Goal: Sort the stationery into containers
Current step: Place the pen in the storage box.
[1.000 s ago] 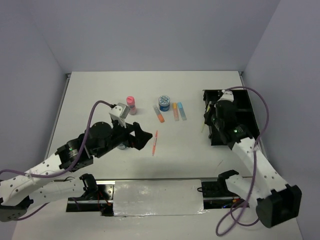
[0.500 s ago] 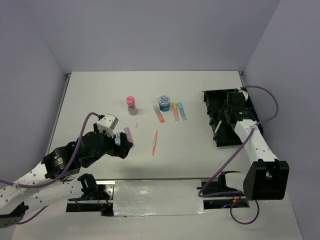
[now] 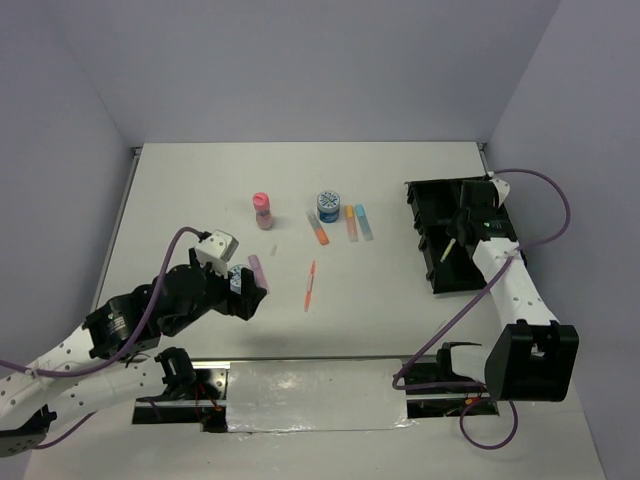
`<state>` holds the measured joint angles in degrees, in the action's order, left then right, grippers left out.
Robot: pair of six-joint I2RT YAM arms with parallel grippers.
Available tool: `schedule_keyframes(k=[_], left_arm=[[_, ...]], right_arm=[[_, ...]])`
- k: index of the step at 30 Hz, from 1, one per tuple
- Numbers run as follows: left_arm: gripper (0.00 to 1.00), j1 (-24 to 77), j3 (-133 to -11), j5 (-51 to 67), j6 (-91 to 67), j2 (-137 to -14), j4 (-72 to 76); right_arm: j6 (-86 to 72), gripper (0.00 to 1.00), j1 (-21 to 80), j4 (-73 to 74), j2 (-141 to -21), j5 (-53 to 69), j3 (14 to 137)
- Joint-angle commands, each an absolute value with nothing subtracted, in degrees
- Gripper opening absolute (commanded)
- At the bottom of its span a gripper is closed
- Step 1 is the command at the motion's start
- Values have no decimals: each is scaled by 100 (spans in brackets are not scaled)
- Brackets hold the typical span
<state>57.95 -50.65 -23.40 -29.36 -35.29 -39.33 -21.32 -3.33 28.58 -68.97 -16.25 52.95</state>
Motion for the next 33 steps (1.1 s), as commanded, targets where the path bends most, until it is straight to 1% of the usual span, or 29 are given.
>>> schedule_keyframes(k=[1, 6, 10, 17, 24, 33], left_arm=[[99, 5810, -5045, -2215, -2786, -3629, -3709], [99, 5810, -5071, -2232, -2795, -3665, -3727], [99, 5810, -5045, -2206, -2786, -3604, -3709], [99, 5810, -5063, -2224, -2777, -3612, -3718], [99, 5818, -5054, -2241, -2786, -3577, -3726], [99, 5810, -5054, -2215, -2777, -3595, -3718]], right_arm=[[-2127, 0, -378, 2672, -6697, -2171, 5598], [-2223, 0, -369, 2611, -7005, -2312, 5450], [-2355, 0, -360, 2321, -6873, -1891, 5090], [-2619, 0, -360, 1978, -6803, -1609, 4650], [-2812, 0, -308, 1802, -6873, -1196, 4570], [-2567, 0, -273, 2022, -7119, -1424, 4773]])
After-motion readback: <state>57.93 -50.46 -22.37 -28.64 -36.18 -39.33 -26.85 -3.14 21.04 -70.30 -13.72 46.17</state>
